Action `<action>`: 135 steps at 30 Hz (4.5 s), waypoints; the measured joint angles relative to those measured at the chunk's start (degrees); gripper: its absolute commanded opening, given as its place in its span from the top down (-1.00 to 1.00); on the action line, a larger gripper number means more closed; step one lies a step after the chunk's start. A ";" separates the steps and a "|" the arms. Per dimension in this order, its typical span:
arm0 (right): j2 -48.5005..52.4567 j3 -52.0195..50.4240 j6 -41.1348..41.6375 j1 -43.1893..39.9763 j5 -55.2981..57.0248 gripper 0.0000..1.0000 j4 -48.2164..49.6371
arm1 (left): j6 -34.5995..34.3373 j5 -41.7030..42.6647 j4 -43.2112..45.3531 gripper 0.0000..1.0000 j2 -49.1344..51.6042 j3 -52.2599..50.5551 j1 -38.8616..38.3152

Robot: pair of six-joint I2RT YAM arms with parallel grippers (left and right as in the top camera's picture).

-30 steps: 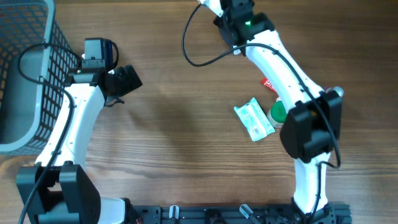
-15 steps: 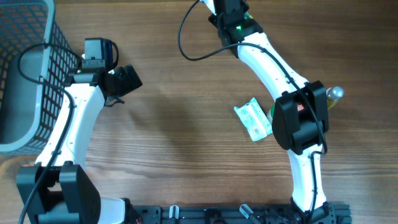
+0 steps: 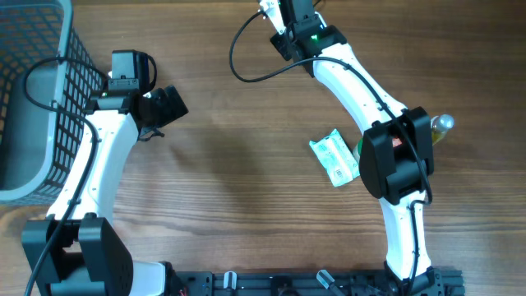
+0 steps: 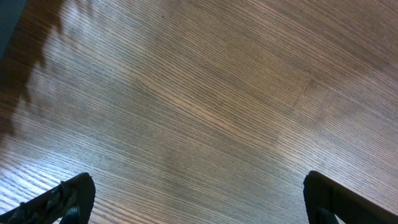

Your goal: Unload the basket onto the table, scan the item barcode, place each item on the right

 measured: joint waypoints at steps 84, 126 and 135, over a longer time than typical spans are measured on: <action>-61.55 -36.15 32.41 3.06 -13.81 -0.99 3.48 | 0.00 0.00 -0.04 -1.00 0.00 -0.02 0.00; -130.25 -109.61 24.35 -15.78 -17.11 -0.99 52.61 | 0.00 0.00 -0.15 -1.00 0.11 -0.02 0.00; -130.40 -113.94 23.21 -15.78 -17.05 -0.99 39.47 | 0.02 0.00 -0.13 -1.00 0.11 -0.02 0.00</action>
